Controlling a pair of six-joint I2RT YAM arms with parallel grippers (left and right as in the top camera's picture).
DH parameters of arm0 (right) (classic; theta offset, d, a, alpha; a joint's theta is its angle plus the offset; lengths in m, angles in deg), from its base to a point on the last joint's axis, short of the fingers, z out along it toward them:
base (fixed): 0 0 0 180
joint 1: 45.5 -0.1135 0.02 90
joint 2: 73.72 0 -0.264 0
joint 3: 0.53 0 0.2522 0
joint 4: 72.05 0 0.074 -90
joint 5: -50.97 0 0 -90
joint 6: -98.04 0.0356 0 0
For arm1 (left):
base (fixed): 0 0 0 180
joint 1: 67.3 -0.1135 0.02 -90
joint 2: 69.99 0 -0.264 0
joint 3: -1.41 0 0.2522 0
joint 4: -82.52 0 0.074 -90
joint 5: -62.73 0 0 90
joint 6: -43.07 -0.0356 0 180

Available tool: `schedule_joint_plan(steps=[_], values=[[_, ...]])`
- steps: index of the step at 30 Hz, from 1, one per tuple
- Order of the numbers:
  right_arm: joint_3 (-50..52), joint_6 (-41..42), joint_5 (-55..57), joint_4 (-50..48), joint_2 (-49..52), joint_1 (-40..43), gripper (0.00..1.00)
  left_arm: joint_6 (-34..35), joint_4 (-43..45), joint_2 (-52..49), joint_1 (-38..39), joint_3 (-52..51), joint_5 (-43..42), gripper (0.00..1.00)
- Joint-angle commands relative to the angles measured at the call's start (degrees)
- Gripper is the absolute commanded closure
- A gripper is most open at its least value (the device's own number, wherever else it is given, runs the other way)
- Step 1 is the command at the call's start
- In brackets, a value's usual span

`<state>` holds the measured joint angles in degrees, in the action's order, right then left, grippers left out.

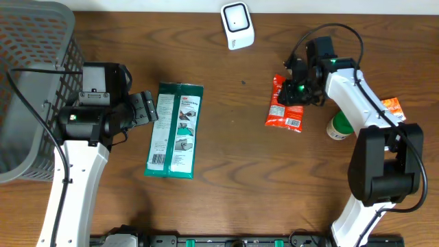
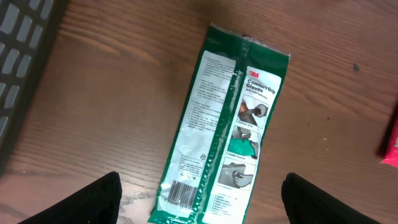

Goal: Scan the item barcode
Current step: 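Carry the Hacks bag right and lower it beside the jar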

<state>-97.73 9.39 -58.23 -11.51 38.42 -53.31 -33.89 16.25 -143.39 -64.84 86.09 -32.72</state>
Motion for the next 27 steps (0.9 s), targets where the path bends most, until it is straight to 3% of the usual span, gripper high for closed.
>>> schedule_joint_plan(steps=[1,6,12,17,27], values=[[-1.09,2.08,3.63,-2.45,2.47,-2.75,0.77,-0.52,-0.15,-0.07,0.13,0.57,0.50,0.17],[-1.09,4.72,14.53,-3.02,4.39,-4.61,0.81,-0.55,-0.15,-0.07,0.13,0.57,0.48,0.17],[-1.07,5.03,17.03,0.44,5.27,-4.59,0.80,-0.55,-0.15,-0.07,0.13,0.57,0.50,0.17],[-1.07,5.09,24.87,4.52,5.27,-4.33,0.85,-0.55,-0.17,-0.07,0.13,0.57,0.50,0.17],[-2.05,4.81,24.92,6.91,4.39,-3.87,0.84,-0.55,-0.15,-0.07,0.13,0.57,0.50,0.17]])
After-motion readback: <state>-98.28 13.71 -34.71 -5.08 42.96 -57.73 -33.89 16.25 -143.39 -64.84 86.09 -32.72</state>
